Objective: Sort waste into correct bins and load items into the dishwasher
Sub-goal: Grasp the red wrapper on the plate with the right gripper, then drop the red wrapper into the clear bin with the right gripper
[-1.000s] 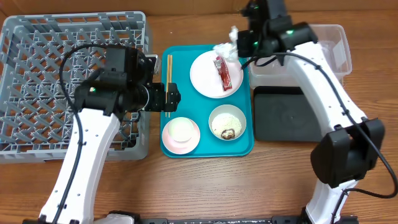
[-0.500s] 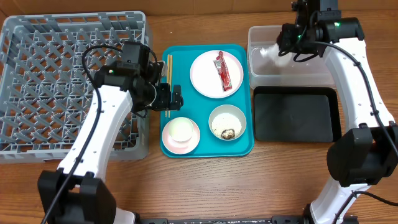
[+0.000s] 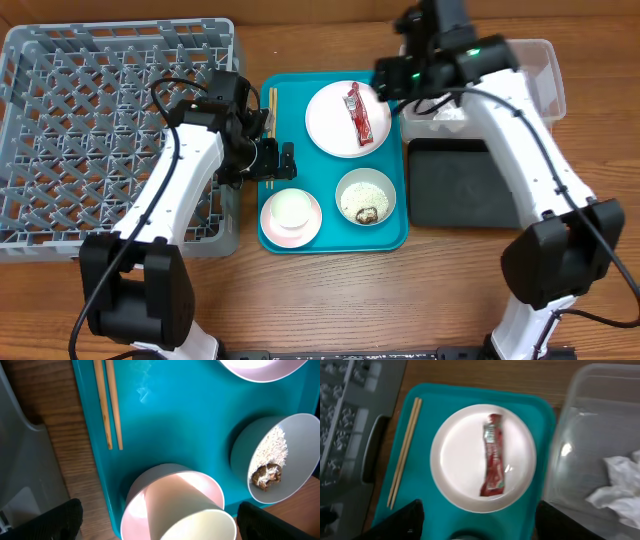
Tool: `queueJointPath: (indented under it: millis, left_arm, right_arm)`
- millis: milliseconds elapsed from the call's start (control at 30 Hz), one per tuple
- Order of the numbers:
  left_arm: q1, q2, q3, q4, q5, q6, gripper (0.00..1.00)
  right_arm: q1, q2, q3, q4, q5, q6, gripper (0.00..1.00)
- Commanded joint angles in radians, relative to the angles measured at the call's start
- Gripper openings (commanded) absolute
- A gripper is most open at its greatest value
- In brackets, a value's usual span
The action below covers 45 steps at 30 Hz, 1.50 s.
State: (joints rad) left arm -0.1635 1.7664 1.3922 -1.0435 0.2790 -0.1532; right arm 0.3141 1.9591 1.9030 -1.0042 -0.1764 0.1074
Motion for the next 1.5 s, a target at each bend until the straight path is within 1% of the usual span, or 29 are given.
queueJointPath:
  millis: [0, 167, 300, 333, 367, 400, 567, 600, 667, 733, 767, 1000, 1133, 1267, 1467]
  left_arm:
    - [-0.002, 0.012, 0.011, 0.002, -0.006, 0.019, 1.0]
    - [-0.003, 0.012, 0.011, 0.002, -0.006, 0.019, 1.0]
    - [-0.003, 0.012, 0.011, 0.002, -0.006, 0.019, 1.0]
    - [-0.002, 0.012, 0.011, 0.002, -0.006, 0.019, 1.0]
    - [-0.002, 0.012, 0.011, 0.002, -0.006, 0.019, 1.0]
    - [-0.002, 0.012, 0.011, 0.002, -0.006, 0.019, 1.0]
    - [-0.002, 0.012, 0.011, 0.002, -0.006, 0.019, 1.0]
    - [-0.003, 0.012, 0.011, 0.002, -0.006, 0.019, 1.0]
    - [-0.003, 0.012, 0.011, 0.002, -0.006, 0.019, 1.0]
    - [-0.003, 0.012, 0.011, 0.002, -0.006, 0.019, 1.0]
    - [-0.003, 0.012, 0.011, 0.002, -0.006, 0.019, 1.0]
    - [-0.003, 0.012, 0.011, 0.002, -0.006, 0.019, 1.0]
    - [-0.003, 0.012, 0.011, 0.002, -0.006, 0.019, 1.0]
    - [-0.003, 0.012, 0.011, 0.002, -0.006, 0.019, 1.0]
    - [-0.002, 0.012, 0.011, 0.002, -0.006, 0.019, 1.0]
  right_arm:
    - [0.055, 0.031, 0.008, 0.006, 0.109, -0.003, 0.72]
    - [0.079, 0.128, -0.002, 0.048, 0.21, -0.002, 0.68]
    - [0.076, 0.198, -0.006, 0.084, 0.198, 0.003, 0.65]
    - [0.076, 0.216, -0.006, 0.088, 0.182, 0.002, 0.62]
    - [0.076, 0.234, -0.006, 0.091, 0.165, 0.002, 0.57]
    - [0.077, 0.254, -0.006, 0.094, 0.151, 0.002, 0.54]
    - [0.083, 0.346, -0.006, 0.122, 0.161, 0.001, 0.49]
    - [0.083, 0.359, -0.006, 0.128, 0.16, 0.001, 0.45]
    - [0.083, 0.368, -0.006, 0.133, 0.159, 0.002, 0.24]
    - [0.083, 0.367, -0.004, 0.137, 0.16, 0.002, 0.15]
    - [0.083, 0.364, 0.003, 0.131, 0.159, 0.002, 0.04]
    - [0.078, 0.288, 0.126, -0.025, 0.101, 0.006, 0.04]
    - [0.053, 0.195, 0.206, -0.111, 0.104, 0.087, 0.04]
    - [0.0, 0.108, 0.219, -0.149, 0.105, 0.172, 0.04]
    - [-0.132, 0.085, 0.201, -0.223, 0.107, 0.181, 0.04]
